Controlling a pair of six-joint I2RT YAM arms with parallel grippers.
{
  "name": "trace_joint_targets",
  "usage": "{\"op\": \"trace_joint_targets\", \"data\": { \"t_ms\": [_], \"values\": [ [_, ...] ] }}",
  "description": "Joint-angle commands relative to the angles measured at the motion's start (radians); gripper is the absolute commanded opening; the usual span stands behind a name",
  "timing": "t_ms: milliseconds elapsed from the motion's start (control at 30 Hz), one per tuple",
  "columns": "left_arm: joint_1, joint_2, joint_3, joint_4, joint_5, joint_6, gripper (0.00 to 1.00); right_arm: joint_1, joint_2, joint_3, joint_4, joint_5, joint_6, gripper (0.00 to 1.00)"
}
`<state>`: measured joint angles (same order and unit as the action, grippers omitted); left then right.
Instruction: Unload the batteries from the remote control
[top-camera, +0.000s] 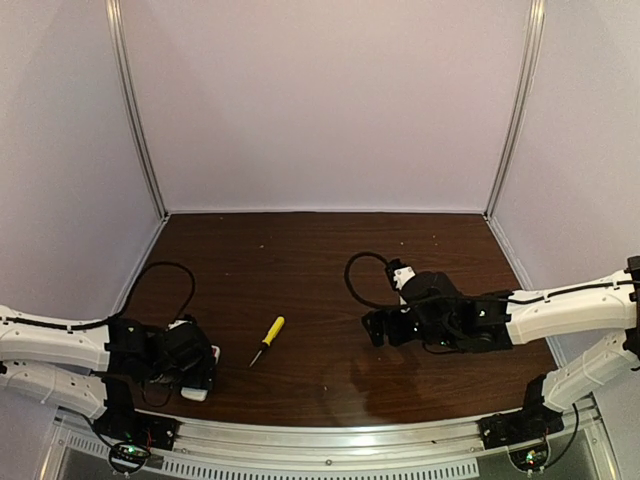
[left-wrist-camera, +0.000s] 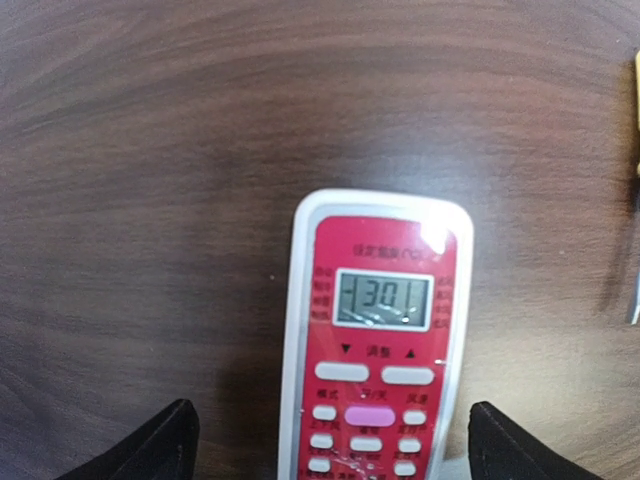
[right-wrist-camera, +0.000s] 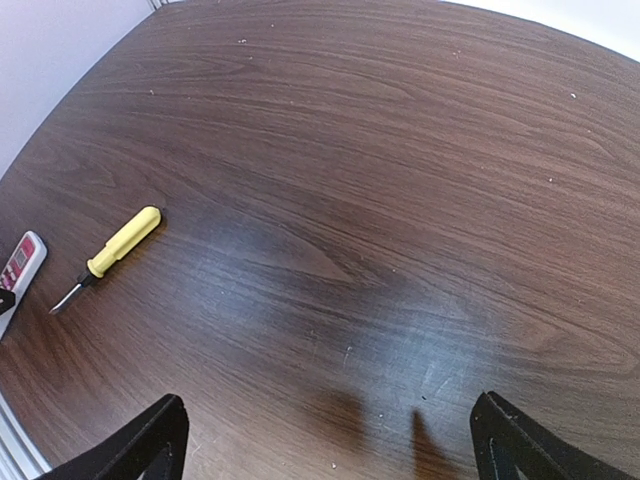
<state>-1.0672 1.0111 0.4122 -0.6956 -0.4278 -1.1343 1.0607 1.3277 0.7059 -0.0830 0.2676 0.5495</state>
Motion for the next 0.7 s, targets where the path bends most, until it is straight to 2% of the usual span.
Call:
{"op": "trace_joint_targets", "data": {
  "t_ms": [0,100,333,667],
  "values": [
    [0.023,0.034,-0.015,0.051,0.047,0.027,0.94,0.009,-0.006,-0.024,-0.007,0.033,0.000,1.00],
    [0.035,0.096,-0.001,0.063,0.065,0.045,0.91,0.008,-0.013,-0.030,-0.008,0.039,-0.003,1.00],
    [0.039,0.221,0.035,0.103,0.085,0.065,0.74,0.008,-0.018,-0.034,-0.016,0.055,-0.009,1.00],
    [0.039,0.246,0.053,0.137,0.103,0.087,0.52,0.009,-0.026,-0.040,-0.021,0.062,-0.010,1.00]
  ]
}}
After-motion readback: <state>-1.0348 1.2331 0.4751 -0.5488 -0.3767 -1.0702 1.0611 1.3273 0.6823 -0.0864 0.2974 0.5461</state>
